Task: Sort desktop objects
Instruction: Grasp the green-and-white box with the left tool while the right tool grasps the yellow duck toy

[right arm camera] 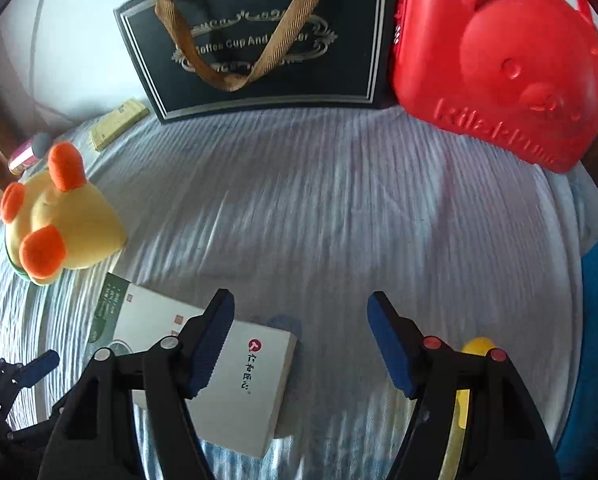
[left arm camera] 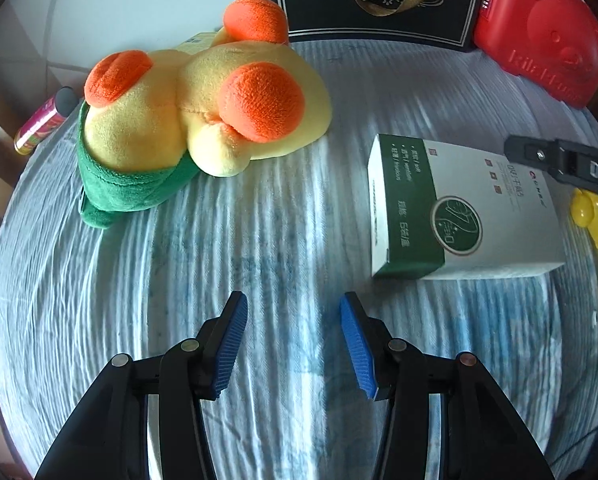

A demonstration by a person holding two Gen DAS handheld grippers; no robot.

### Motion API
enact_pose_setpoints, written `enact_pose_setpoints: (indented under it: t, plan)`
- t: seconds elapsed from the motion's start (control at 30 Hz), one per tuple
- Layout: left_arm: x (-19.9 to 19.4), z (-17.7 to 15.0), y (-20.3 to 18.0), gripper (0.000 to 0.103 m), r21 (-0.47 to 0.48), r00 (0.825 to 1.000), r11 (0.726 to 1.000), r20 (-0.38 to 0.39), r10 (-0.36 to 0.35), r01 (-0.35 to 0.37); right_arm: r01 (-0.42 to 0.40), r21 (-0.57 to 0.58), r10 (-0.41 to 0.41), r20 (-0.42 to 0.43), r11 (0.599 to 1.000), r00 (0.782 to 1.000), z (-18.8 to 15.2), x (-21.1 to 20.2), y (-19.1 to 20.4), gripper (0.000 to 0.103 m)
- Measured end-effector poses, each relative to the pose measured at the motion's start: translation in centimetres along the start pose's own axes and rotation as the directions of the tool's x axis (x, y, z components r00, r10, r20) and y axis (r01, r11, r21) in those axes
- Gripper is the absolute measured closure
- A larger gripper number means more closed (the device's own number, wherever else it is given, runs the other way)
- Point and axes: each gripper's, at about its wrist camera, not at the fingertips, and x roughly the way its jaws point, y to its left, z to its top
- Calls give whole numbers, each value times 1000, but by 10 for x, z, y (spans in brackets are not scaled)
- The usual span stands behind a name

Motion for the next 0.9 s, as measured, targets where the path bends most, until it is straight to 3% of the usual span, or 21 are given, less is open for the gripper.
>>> enact_pose_setpoints:
  t: [0.17,0.3,0.4,0.5,0.63,0.77,0.9]
  plan:
    - [-8,1,3,55,-19,1000,1000,8,7,-7,-110,-50,104,-112,993,988,-23,-8,18,34]
    - [-20,-7,-7,55,-7,1000,1000,12,-19,19,10,-60,-12,-25,998,1000,-21,-22,16,34]
    - [-22,-8,-23,71,-1,999,999,23,-47,47,66,8,-66,12,998,998,-13,-21,1,34]
    - [-18,-4,-38,79,2,997,997,21,-75,75,86,21,-87,45,996,995,-13,-21,-6,34]
    - [-10,5,-39,80,3,998,999,31,-49,49,97,23,-98,73,995,992,-7,-16,-16,34]
    - [-1,14,-41,80,5,999,1000,41,-22,22,66,-5,-66,-6,998,998,-4,8,-23,34]
    - [3,19,-33,82,-12,999,1000,49,0,0,-10,-86,3,-82,996,997,-24,17,-3,32]
